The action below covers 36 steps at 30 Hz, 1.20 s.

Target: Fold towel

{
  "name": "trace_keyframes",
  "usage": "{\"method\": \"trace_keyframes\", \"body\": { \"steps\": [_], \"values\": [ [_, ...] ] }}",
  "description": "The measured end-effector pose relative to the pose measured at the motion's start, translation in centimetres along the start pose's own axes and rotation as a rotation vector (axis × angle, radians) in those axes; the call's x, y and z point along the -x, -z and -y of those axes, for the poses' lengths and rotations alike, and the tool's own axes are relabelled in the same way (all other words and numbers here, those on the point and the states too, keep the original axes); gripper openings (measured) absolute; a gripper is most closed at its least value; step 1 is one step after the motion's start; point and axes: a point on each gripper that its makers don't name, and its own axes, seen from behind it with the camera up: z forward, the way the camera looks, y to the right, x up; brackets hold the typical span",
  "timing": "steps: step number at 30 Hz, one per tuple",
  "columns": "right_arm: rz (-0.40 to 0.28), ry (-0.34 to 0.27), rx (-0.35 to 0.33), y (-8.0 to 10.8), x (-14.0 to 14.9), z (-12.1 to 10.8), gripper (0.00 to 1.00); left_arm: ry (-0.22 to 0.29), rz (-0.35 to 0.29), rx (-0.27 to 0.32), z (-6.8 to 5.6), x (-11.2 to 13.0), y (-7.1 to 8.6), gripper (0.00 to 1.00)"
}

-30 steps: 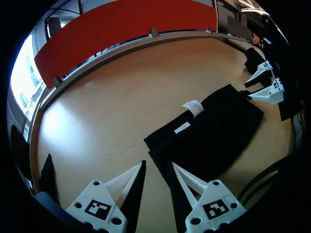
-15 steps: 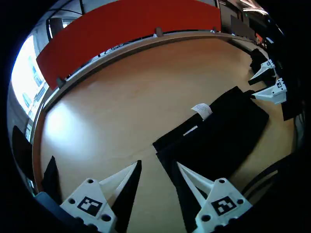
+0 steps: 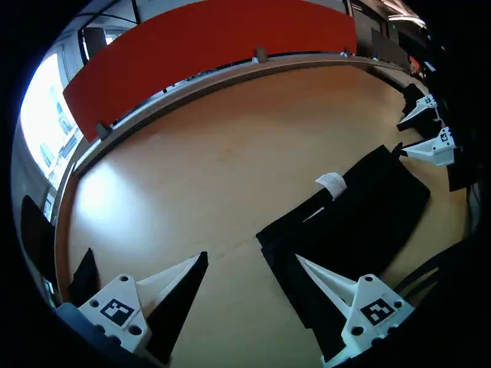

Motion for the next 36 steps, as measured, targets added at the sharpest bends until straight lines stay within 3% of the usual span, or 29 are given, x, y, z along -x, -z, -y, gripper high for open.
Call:
{"method": "trace_keyframes", "body": {
  "steps": [20, 36],
  "values": [
    [-0.022, 0.002, 0.003, 0.7, -0.7, 0.0, 0.85, 0.023, -0.016, -0.025, 1.0, -0.5, 0.9, 0.94],
    [-0.022, -0.014, -0.017, 3.3, 2.2, 2.3, 0.85, 0.076, -0.002, -0.007, -0.8, 2.6, 3.2, 0.94]
  ]
}}
